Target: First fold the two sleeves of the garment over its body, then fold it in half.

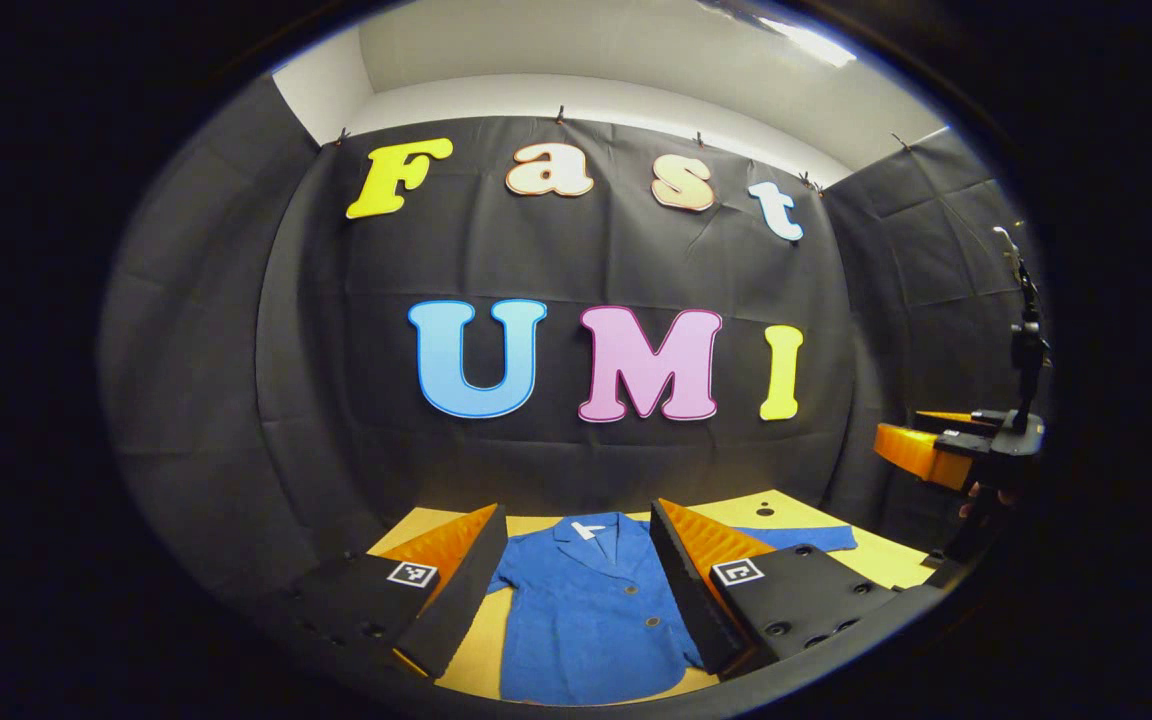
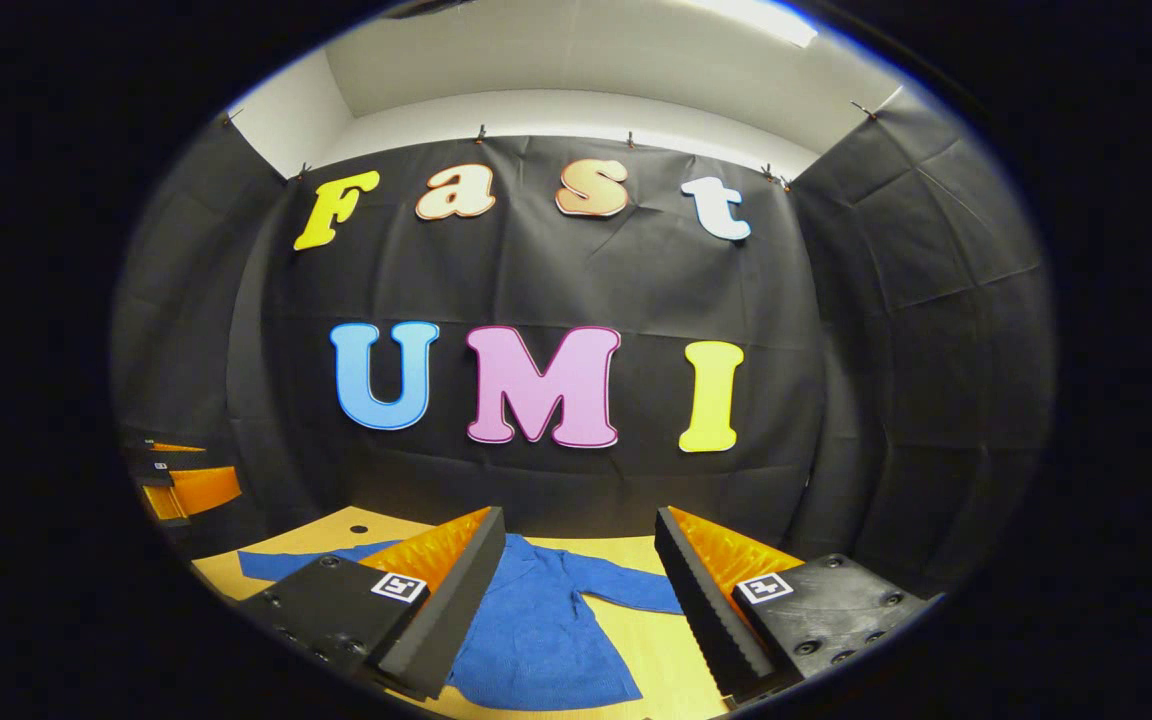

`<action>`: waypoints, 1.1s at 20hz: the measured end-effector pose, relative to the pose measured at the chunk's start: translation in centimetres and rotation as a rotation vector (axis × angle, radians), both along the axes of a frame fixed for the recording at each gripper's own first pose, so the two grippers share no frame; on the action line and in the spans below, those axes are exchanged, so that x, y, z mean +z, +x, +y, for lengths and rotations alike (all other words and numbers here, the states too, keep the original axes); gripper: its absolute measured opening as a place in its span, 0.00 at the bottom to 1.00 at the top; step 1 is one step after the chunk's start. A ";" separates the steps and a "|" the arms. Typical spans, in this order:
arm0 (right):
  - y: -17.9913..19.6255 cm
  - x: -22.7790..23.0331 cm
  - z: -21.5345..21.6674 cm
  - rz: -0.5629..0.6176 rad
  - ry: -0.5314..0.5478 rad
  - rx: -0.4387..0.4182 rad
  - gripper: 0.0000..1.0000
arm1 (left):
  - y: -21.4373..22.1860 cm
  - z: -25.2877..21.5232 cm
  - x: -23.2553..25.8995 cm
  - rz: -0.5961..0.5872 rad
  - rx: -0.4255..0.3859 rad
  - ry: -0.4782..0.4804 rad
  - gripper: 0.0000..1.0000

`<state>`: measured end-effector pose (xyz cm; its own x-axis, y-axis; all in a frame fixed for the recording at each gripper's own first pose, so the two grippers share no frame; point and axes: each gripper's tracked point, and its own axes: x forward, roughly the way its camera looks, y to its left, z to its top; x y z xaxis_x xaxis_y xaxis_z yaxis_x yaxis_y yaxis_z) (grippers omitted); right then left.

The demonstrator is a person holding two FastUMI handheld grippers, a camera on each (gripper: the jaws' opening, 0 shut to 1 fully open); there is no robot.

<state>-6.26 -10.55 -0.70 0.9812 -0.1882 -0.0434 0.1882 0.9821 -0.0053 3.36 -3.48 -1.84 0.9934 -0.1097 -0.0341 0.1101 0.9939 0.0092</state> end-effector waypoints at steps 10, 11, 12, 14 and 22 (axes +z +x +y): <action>5.2 -5.5 -2.8 0.104 0.095 0.042 0.96 | 1.0 -5.2 0.5 -0.015 0.002 0.043 0.82; 6.4 -6.6 -3.6 0.132 0.116 0.032 0.96 | 0.8 -5.6 0.7 -0.024 0.009 0.069 0.82; 7.5 -8.0 -4.5 0.172 0.138 0.026 0.95 | 0.8 -6.0 0.6 -0.029 0.011 0.095 0.82; 10.1 -10.3 -6.8 0.239 0.162 -0.006 0.96 | 0.9 -6.6 0.0 -0.019 0.016 0.129 0.82; 12.3 -24.8 -22.8 0.616 0.287 -0.205 0.97 | 4.0 -7.3 -2.4 0.069 0.093 0.067 0.82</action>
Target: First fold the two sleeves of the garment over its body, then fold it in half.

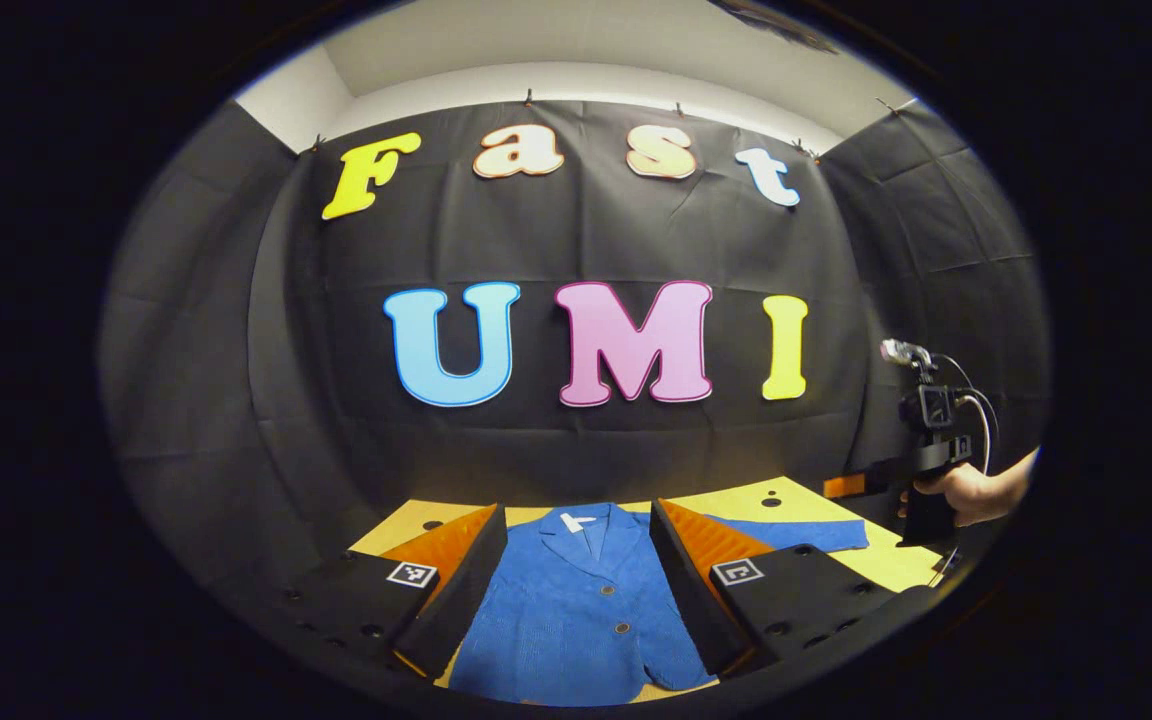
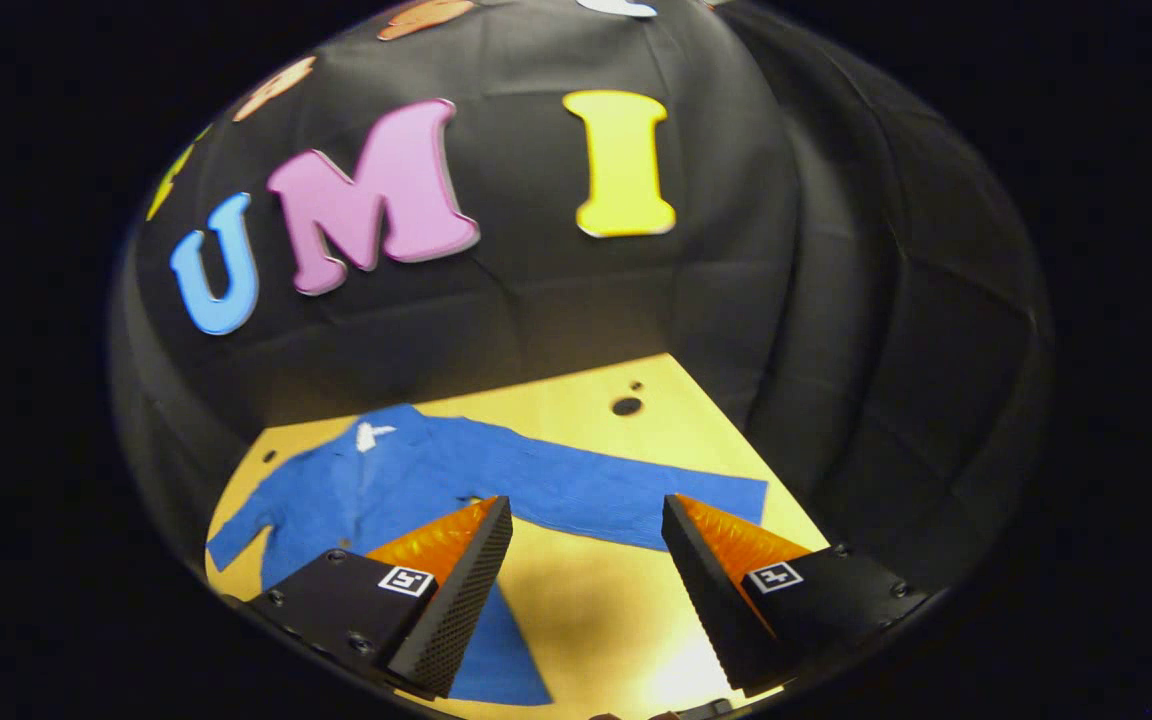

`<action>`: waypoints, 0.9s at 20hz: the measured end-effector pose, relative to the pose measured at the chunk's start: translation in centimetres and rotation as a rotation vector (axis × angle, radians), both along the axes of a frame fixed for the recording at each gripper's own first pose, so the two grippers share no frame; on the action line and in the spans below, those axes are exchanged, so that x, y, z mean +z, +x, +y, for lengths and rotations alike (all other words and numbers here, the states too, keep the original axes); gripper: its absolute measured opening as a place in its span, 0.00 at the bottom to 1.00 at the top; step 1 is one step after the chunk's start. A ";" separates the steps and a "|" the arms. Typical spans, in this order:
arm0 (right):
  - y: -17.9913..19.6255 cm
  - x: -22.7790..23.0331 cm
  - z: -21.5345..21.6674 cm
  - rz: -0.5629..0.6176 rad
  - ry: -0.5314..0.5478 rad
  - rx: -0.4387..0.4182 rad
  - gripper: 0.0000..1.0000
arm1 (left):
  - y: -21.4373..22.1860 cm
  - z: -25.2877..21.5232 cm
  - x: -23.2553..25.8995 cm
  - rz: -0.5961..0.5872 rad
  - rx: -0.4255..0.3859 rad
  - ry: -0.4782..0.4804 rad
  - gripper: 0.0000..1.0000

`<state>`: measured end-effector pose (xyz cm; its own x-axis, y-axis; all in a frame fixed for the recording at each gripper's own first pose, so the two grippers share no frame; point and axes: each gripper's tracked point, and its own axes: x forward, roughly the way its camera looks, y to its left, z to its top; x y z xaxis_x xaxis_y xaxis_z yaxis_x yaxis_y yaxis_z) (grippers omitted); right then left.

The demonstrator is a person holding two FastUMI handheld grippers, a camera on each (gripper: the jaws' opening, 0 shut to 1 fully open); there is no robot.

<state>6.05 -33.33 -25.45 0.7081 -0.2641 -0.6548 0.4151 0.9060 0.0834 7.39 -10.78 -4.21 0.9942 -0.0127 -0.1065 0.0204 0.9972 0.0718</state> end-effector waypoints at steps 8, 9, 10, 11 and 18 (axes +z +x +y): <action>-1.5 -12.7 -9.2 0.268 0.074 -0.211 0.99 | 4.3 -1.3 -1.0 0.059 -0.013 -0.019 0.82; -1.9 -14.0 -9.8 0.309 0.082 -0.222 0.99 | 4.8 -1.7 -1.1 0.065 -0.018 -0.019 0.82; -2.0 -15.3 -10.2 0.347 0.090 -0.232 0.99 | 5.1 -2.1 -1.0 0.067 -0.026 -0.015 0.82; -2.2 -16.1 -10.6 0.378 0.100 -0.238 0.99 | 5.4 -2.4 -1.0 0.069 -0.035 -0.007 0.82; -2.0 -18.1 -11.0 0.443 0.123 -0.256 0.85 | 5.7 -4.0 -1.4 0.090 -0.066 0.025 0.82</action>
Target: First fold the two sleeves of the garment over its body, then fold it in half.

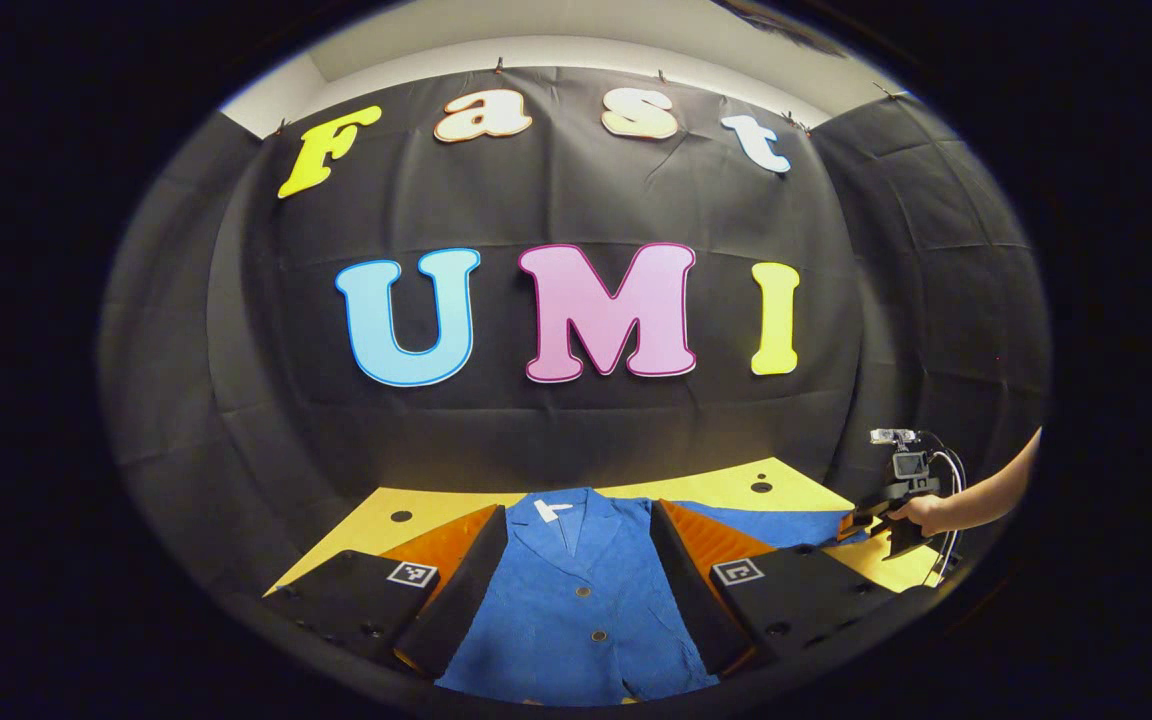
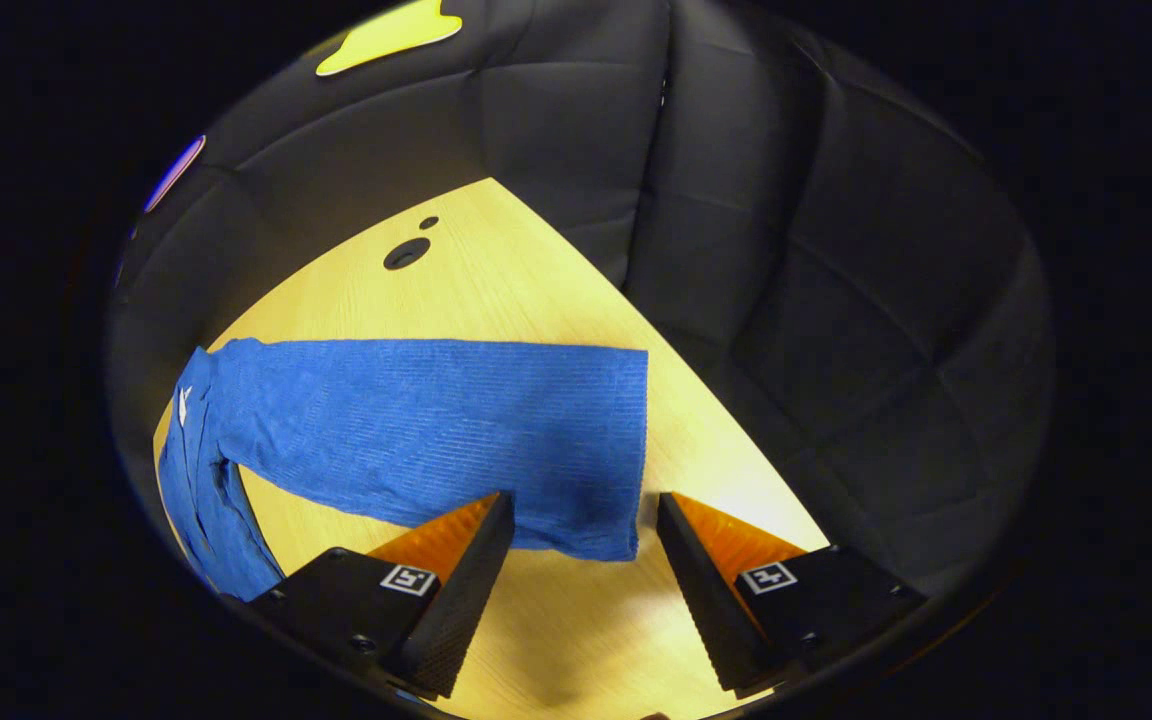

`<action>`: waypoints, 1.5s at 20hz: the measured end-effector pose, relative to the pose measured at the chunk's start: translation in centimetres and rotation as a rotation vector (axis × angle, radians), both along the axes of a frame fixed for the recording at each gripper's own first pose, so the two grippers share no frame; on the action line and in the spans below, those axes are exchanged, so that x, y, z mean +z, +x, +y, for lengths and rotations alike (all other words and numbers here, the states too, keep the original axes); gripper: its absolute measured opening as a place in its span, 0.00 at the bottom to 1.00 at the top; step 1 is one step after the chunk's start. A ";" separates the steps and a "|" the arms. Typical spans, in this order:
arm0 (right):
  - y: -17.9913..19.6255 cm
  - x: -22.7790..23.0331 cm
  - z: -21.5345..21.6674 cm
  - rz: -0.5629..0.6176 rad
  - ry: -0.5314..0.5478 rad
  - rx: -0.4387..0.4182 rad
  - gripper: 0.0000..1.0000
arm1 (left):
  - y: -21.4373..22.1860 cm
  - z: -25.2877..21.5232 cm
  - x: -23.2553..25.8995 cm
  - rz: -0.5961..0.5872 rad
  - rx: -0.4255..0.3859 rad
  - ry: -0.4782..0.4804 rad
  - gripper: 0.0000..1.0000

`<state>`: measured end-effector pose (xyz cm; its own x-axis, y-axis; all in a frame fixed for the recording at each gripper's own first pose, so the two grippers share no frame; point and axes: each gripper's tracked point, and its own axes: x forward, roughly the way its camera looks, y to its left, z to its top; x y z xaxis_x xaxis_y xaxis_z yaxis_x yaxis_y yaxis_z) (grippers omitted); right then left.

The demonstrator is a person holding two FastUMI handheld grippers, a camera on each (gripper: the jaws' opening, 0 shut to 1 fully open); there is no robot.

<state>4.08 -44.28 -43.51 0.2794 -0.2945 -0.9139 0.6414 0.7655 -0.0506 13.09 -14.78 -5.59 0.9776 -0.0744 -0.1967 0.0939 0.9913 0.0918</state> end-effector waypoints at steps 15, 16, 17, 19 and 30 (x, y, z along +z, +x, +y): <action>9.5 6.1 6.0 -0.303 0.017 0.177 0.05 | -2.2 2.0 -2.0 0.048 0.063 -0.052 0.82; 11.0 7.7 7.4 -0.335 0.029 0.198 0.05 | -2.5 2.4 -2.1 0.049 0.073 -0.060 0.82; 12.3 9.1 9.0 -0.366 0.040 0.227 0.05 | -2.8 2.8 -2.2 0.050 0.086 -0.064 0.81; 15.2 11.4 13.0 -0.422 0.074 0.297 0.05 | -3.6 3.9 -2.5 0.055 0.118 -0.068 0.82; 23.5 13.4 44.5 -0.518 0.486 0.492 0.04 | -9.5 12.8 -3.6 0.078 0.304 -0.081 0.82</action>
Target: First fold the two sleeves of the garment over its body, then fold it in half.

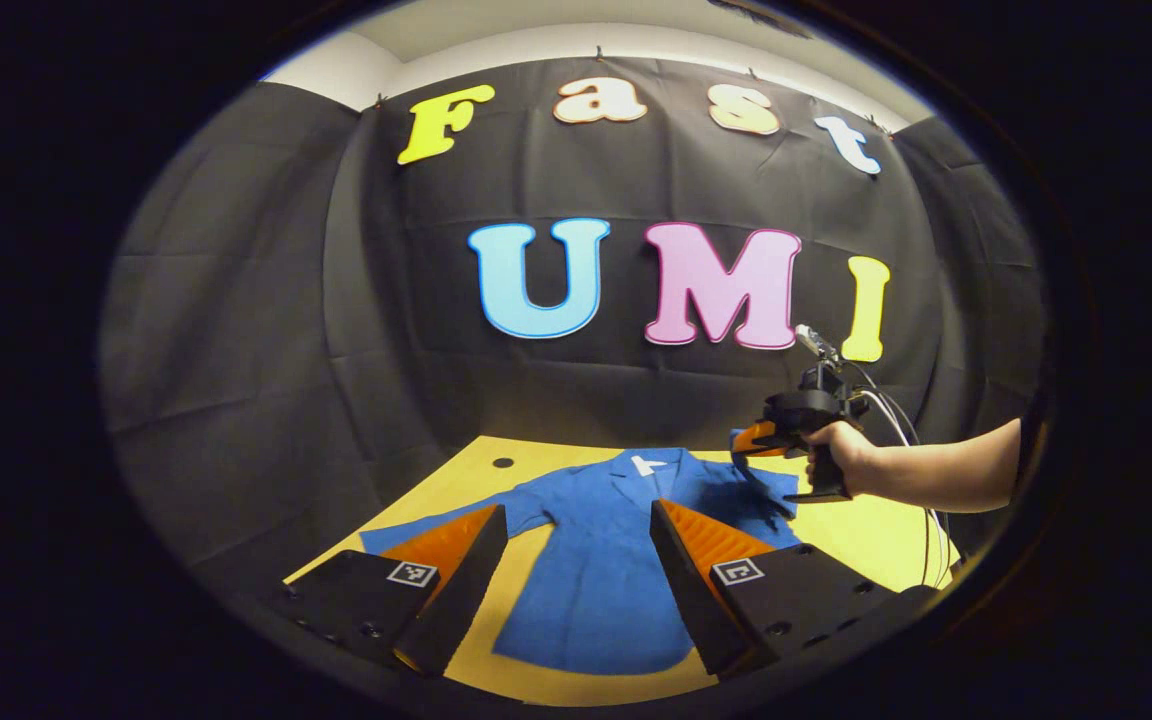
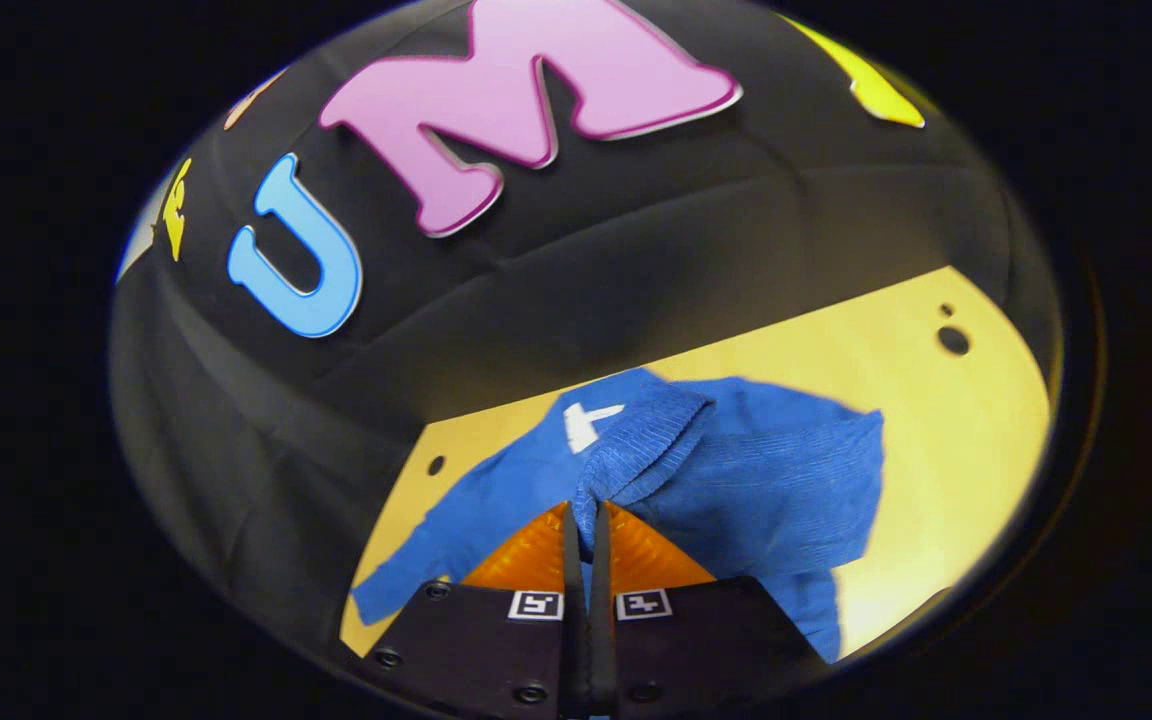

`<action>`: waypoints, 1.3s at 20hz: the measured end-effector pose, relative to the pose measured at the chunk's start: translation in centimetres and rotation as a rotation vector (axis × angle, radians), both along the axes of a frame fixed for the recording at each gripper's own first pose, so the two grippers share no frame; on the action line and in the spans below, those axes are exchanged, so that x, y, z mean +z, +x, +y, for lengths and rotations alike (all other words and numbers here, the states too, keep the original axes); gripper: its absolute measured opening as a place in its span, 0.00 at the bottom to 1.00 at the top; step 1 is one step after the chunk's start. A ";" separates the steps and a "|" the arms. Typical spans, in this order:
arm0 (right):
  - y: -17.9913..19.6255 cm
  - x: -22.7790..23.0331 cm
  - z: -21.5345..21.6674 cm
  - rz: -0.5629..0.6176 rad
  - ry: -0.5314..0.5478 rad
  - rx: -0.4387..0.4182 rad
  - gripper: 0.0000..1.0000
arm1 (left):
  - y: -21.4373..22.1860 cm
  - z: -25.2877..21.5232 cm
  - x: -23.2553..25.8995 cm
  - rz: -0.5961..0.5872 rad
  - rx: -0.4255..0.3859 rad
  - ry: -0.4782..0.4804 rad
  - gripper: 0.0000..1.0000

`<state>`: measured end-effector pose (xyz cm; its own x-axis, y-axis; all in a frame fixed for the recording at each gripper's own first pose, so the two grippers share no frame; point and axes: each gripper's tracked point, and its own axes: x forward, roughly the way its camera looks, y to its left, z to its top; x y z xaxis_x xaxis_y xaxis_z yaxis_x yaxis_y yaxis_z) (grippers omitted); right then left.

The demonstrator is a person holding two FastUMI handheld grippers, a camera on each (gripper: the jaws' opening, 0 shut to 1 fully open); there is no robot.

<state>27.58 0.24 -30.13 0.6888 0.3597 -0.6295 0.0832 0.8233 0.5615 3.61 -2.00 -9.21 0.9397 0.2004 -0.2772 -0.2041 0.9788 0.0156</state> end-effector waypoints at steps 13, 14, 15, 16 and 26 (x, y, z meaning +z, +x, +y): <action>-2.4 -2.4 14.7 0.069 0.313 0.017 0.97 | -1.4 7.9 -5.8 0.044 0.090 -0.209 0.82; -2.7 -1.1 13.7 0.038 0.273 0.014 0.98 | -1.2 8.9 -6.7 0.047 0.102 -0.227 0.82; -3.6 0.4 12.2 0.009 0.233 0.016 0.97 | -0.8 10.2 -7.3 0.047 0.118 -0.237 0.82; -4.5 1.8 10.5 -0.022 0.193 0.013 0.98 | -0.4 11.9 -8.0 0.048 0.135 -0.240 0.82; -15.5 18.4 -6.9 -0.291 -0.098 -0.204 0.97 | 5.4 28.5 -21.8 0.434 0.325 -0.242 0.85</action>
